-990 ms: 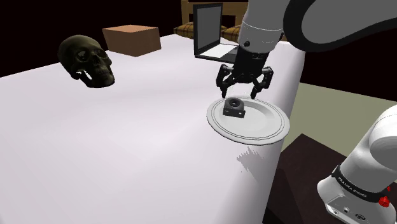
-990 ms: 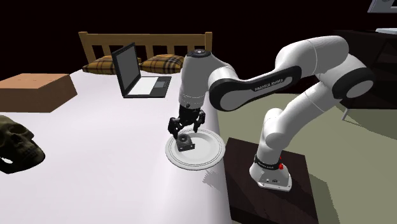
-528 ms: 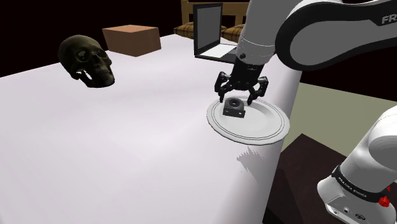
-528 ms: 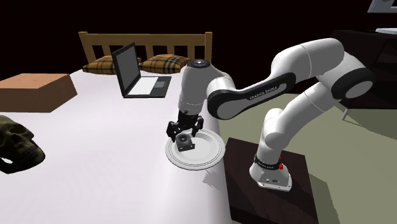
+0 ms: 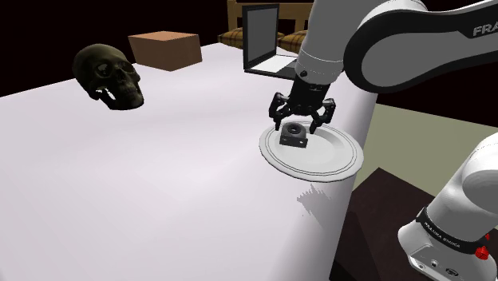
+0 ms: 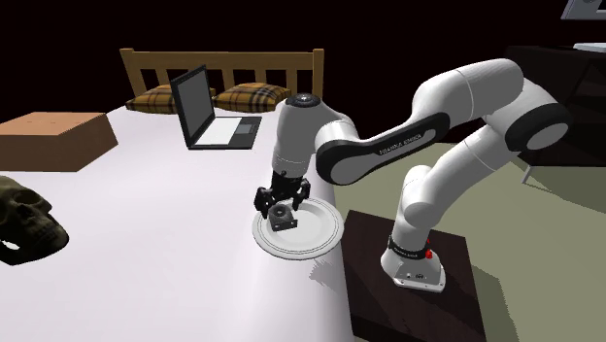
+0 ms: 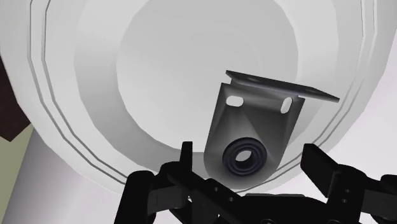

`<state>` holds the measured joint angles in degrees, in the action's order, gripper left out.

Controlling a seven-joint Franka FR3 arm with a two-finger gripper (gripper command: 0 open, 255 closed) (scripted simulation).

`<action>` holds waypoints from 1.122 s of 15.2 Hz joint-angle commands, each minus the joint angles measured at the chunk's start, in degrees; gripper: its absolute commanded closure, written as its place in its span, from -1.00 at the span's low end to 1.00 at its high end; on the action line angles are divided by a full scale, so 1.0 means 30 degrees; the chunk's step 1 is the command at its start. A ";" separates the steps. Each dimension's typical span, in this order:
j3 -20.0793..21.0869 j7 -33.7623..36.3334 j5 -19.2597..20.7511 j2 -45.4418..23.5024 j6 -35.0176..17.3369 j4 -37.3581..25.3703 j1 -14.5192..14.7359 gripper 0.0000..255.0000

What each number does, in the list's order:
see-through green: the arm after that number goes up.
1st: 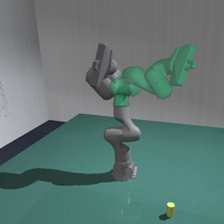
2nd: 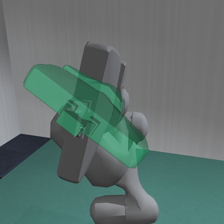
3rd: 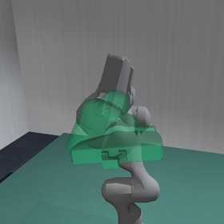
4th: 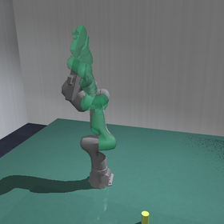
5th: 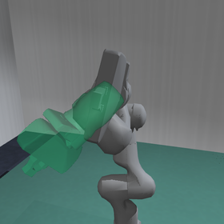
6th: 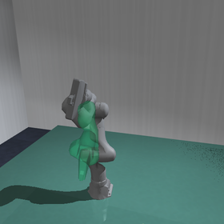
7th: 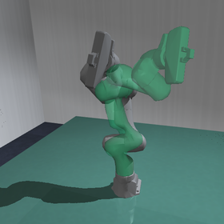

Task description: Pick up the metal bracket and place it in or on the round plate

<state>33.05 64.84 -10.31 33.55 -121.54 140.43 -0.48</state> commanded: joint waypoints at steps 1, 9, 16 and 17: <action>0.0000 0.0000 0.0000 0.0000 0.0000 0.0000 0.0000 1.00; 0.0000 0.0000 0.0000 0.0000 0.0000 0.0000 0.0000 1.00; -0.0416 -0.0171 0.0143 0.0275 0.1582 -0.1312 -0.0042 1.00; -0.0479 -0.0195 0.0171 0.0304 0.1841 -0.1543 -0.0055 1.00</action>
<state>31.85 64.35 -9.85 34.24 -116.87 136.42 -0.66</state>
